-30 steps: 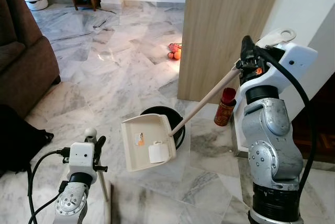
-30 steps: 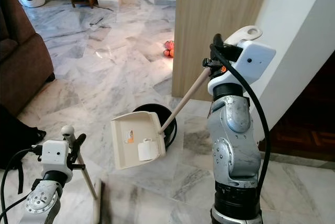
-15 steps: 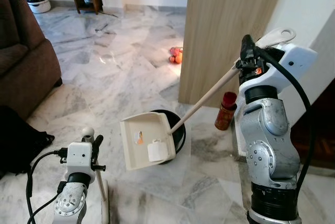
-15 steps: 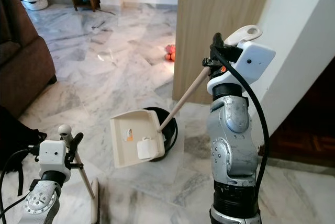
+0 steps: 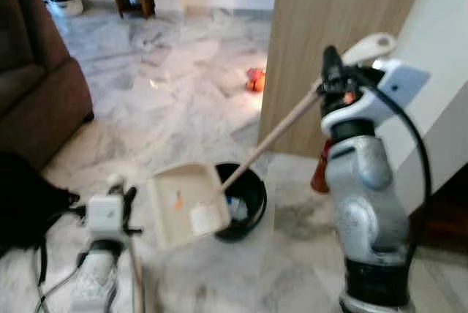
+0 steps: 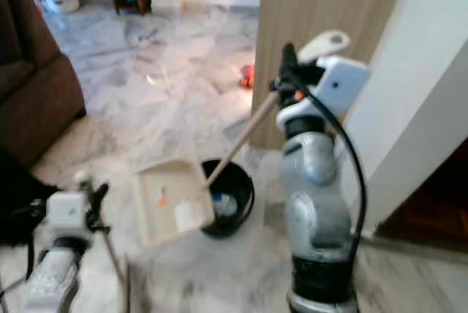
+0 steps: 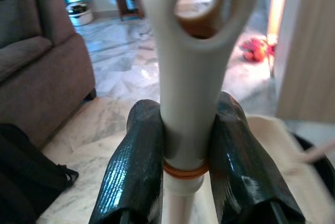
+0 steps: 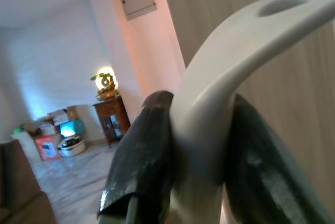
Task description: Sweep floor
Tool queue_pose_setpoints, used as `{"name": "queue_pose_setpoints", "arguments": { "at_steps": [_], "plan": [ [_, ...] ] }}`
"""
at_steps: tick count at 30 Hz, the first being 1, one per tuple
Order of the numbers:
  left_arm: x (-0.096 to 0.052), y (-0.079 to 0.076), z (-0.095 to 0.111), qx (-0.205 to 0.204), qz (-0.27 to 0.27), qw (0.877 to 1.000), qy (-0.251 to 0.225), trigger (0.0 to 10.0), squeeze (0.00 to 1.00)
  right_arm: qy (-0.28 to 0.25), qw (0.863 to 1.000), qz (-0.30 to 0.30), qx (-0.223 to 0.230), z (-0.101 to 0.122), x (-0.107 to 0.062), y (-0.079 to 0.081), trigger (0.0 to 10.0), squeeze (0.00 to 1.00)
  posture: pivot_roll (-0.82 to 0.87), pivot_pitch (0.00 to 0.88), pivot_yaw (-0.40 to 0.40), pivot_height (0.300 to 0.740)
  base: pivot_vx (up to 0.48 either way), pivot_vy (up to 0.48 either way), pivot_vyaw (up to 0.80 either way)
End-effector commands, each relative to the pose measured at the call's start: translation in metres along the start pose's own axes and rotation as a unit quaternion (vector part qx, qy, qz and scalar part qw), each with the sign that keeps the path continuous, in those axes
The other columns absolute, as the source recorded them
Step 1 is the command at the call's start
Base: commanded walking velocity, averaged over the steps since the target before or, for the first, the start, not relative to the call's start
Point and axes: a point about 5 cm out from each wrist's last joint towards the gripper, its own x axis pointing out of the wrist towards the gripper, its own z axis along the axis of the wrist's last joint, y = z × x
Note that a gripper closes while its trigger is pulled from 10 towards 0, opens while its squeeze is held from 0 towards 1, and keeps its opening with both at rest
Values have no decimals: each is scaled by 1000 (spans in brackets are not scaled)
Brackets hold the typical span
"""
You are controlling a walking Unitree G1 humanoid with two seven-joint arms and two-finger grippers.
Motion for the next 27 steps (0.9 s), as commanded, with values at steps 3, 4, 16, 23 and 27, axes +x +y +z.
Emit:
{"name": "queue_pose_setpoints", "arguments": {
  "at_steps": [3, 4, 16, 23, 27],
  "plan": [
    [3, 10, 10, 4, 13, 1000, -21, 10000, 0, -38, 999, 26, 23, 15, 2, 15, 10000, 0, 166, 0, 11, 740, 402, 0, 0],
    [3, 10, 10, 4, 14, 1000, -21, 10000, 0, -38, 999, 26, 23, 15, 3, 15, 10000, 0, 166, 0, 10, 740, 405, 0, 0],
    [1, 10, 10, 0, 20, 1000, -20, 10000, 0, -38, 999, 28, 23, 16, 4, 15, 10000, 0, 169, 17, 1, 740, 406, 0, 0],
    [0, 11, 9, -1, 23, 1000, -19, 10000, 0, -36, 999, 29, 23, 16, 4, 15, 10000, 0, 170, 24, -2, 740, 405, 0, 0],
    [-3, 12, 9, 0, 24, 1000, -18, 10000, 0, -36, 999, 30, 23, 15, 4, 15, 10000, 0, 172, 23, -4, 740, 375, 0, 0]
  ]
}}
